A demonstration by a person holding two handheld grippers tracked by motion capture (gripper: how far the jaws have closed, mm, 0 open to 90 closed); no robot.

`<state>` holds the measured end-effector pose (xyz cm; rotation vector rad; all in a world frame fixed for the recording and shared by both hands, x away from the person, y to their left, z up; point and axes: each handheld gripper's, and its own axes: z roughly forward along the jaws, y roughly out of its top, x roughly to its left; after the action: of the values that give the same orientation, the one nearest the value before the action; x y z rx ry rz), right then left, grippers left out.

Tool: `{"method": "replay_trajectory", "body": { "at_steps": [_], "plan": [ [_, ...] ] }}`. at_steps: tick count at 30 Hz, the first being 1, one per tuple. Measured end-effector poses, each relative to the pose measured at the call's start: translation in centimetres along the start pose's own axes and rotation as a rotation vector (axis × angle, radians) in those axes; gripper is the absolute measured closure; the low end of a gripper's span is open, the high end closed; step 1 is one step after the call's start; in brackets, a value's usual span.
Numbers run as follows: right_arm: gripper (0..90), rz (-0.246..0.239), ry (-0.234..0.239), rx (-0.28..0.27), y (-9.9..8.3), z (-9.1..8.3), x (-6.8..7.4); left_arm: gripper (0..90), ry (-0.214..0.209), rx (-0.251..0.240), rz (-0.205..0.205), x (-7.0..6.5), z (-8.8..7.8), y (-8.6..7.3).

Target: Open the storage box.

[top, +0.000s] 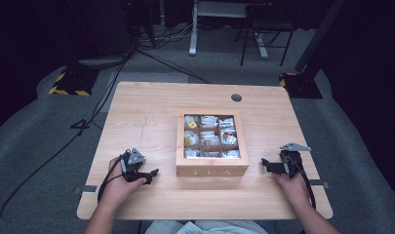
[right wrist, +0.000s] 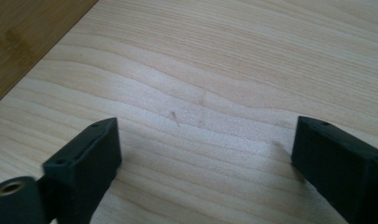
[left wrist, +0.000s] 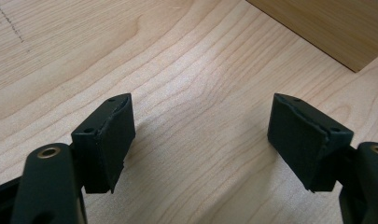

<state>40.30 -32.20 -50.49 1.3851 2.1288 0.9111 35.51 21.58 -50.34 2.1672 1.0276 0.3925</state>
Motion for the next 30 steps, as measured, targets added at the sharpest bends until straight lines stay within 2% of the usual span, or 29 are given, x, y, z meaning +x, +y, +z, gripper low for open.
{"method": "replay_trajectory", "body": {
  "at_steps": [1,2,4,5,7,8,9,11,12,13,14,16,17,18,19,20,23,25,26,30],
  "plan": [
    [9.3,0.000,0.000,0.000,0.0,0.0,0.0,23.8,0.000,0.000,0.000,0.0,0.0,0.0],
    [17.2,-0.008,0.009,-0.014,-0.1,-0.2,0.0,23.8,-0.001,-0.003,-0.001,0.0,0.1,0.0],
    [18.1,-0.009,0.011,-0.018,-0.1,-0.3,0.0,23.8,0.000,-0.002,0.000,0.0,0.1,0.0],
    [22.7,-0.005,0.008,-0.022,-0.2,-0.4,0.0,23.8,0.000,-0.003,-0.001,0.0,0.1,0.0],
    [24.6,-0.003,0.006,-0.023,-0.2,-0.4,0.0,23.8,0.000,-0.003,-0.001,0.0,0.1,0.0],
    [30.3,-0.001,0.002,-0.022,-0.2,-0.6,-0.1,23.8,0.000,-0.003,-0.001,0.0,0.1,0.0],
    [30.3,-0.001,0.002,-0.022,-0.2,-0.6,-0.1,23.8,0.000,-0.003,-0.001,0.0,0.1,0.0],
    [36.7,0.004,-0.001,-0.016,-0.1,-0.8,-0.2,23.8,0.000,-0.003,-0.001,0.0,0.1,0.0],
    [41.8,0.002,-0.002,-0.011,-0.1,-0.9,-0.2,23.8,0.000,-0.003,-0.001,0.0,0.1,0.0],
    [50.5,0.006,-0.002,0.005,0.0,-1.1,-0.2,23.8,-0.001,-0.003,-0.001,0.0,0.1,0.0],
    [62.0,-0.017,0.010,0.040,0.3,-1.4,0.1,23.8,-0.001,-0.002,-0.001,0.0,0.1,0.0],
    [71.5,-0.034,0.020,0.065,0.4,-1.7,0.5,23.8,0.000,-0.001,0.000,0.0,0.1,0.0],
    [71.5,-0.034,0.020,0.065,0.4,-1.7,0.5,23.9,0.000,-0.001,0.000,0.0,0.1,0.0],
    [77.1,-0.041,0.036,0.065,0.6,-2.1,0.8,23.8,0.002,-0.001,-0.002,0.0,0.1,0.0],
    [77.1,-0.041,0.036,0.065,0.6,-2.1,0.8,23.8,0.002,-0.001,-0.002,0.0,0.1,0.0],
    [83.9,-0.042,0.063,0.045,0.9,-2.6,0.9,23.8,0.002,-0.002,-0.001,0.0,0.1,0.1],
    [89.5,-0.046,0.076,0.030,1.1,-3.1,1.1,23.8,0.002,-0.002,-0.001,0.0,0.1,0.1],
    [89.6,-0.047,0.087,0.015,1.3,-3.6,1.3,23.8,0.002,-0.002,-0.001,0.0,0.1,0.1],
    [89.7,-0.045,0.109,-0.003,1.4,-4.2,1.4,23.8,0.002,-0.002,-0.005,0.0,0.1,0.1],
    [89.8,-0.055,0.143,-0.021,1.6,-5.1,1.8,23.8,0.004,0.001,-0.002,0.0,0.1,0.1]
  ]
}}
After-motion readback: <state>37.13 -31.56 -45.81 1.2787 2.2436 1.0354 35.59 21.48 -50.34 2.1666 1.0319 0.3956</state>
